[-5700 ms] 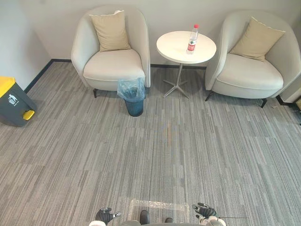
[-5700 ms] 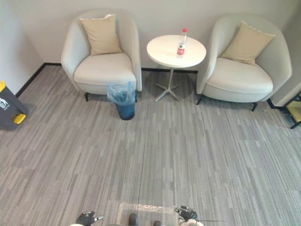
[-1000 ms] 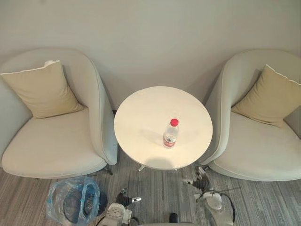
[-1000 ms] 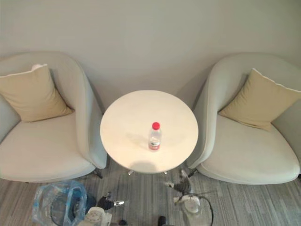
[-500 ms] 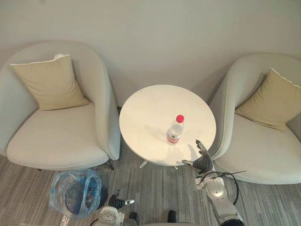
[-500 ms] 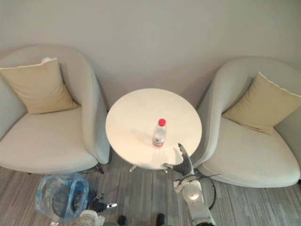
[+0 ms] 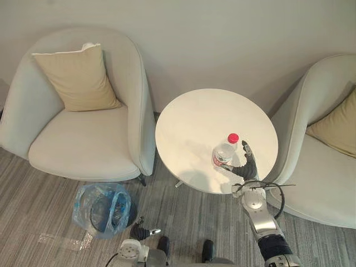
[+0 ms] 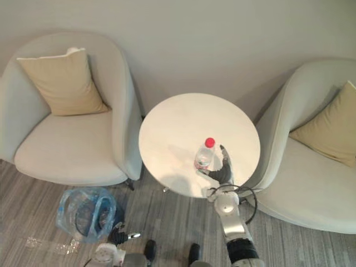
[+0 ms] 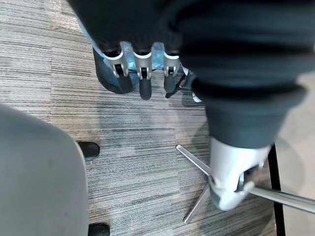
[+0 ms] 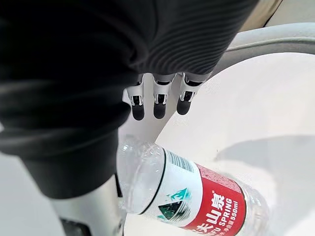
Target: Gather rubbish on tea table into small bin, then transfer packed bag to large trash can.
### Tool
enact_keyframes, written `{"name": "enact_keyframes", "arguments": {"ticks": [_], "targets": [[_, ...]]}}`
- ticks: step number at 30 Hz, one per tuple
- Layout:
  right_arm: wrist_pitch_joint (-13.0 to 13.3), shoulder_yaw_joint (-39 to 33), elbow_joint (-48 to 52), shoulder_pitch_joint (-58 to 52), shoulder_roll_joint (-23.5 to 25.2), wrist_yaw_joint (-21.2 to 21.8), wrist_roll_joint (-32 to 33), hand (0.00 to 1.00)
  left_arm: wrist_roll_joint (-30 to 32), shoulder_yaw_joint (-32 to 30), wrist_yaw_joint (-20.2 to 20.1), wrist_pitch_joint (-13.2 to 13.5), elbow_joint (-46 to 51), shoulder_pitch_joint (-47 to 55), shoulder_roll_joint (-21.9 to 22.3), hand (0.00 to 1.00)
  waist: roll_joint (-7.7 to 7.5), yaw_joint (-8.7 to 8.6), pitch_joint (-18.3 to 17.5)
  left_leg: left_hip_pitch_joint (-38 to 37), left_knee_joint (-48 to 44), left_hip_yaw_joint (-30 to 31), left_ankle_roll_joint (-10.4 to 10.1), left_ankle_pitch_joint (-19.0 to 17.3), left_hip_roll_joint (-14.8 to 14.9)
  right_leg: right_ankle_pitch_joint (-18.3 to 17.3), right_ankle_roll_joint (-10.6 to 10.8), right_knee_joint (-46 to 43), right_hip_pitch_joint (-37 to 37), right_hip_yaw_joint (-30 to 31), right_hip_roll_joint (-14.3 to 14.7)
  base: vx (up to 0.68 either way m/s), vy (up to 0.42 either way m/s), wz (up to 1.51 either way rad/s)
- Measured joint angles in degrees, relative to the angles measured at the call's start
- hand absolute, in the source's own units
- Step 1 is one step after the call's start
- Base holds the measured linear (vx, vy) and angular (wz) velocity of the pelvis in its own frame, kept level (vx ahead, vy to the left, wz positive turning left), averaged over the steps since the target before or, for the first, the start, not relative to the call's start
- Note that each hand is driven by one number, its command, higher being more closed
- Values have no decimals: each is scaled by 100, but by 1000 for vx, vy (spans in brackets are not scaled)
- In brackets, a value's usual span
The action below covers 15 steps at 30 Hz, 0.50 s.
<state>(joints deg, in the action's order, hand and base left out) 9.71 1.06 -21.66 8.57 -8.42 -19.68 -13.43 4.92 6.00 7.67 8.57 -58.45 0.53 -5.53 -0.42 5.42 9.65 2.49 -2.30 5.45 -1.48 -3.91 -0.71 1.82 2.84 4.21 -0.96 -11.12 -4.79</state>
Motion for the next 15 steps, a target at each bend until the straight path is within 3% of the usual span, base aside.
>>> {"name": "enact_keyframes", "arguments": {"ticks": [11, 15], "targets": [[-73, -39, -445, 560, -7, -117, 237, 0, -178, 0, 111, 74, 196, -35, 40, 0, 118, 122, 264, 356, -87, 305, -8, 65, -37, -2, 0, -74, 212, -257, -24, -12, 8, 15], [-75, -38, -782, 952, -14, -135, 373, 0, -195, -1, 111, 94, 293, -100, 58, 0, 147, 239, 428, 487, -90, 343, -1, 108, -71, -2, 0, -81, 317, -296, -53, -29, 19, 5]]}}
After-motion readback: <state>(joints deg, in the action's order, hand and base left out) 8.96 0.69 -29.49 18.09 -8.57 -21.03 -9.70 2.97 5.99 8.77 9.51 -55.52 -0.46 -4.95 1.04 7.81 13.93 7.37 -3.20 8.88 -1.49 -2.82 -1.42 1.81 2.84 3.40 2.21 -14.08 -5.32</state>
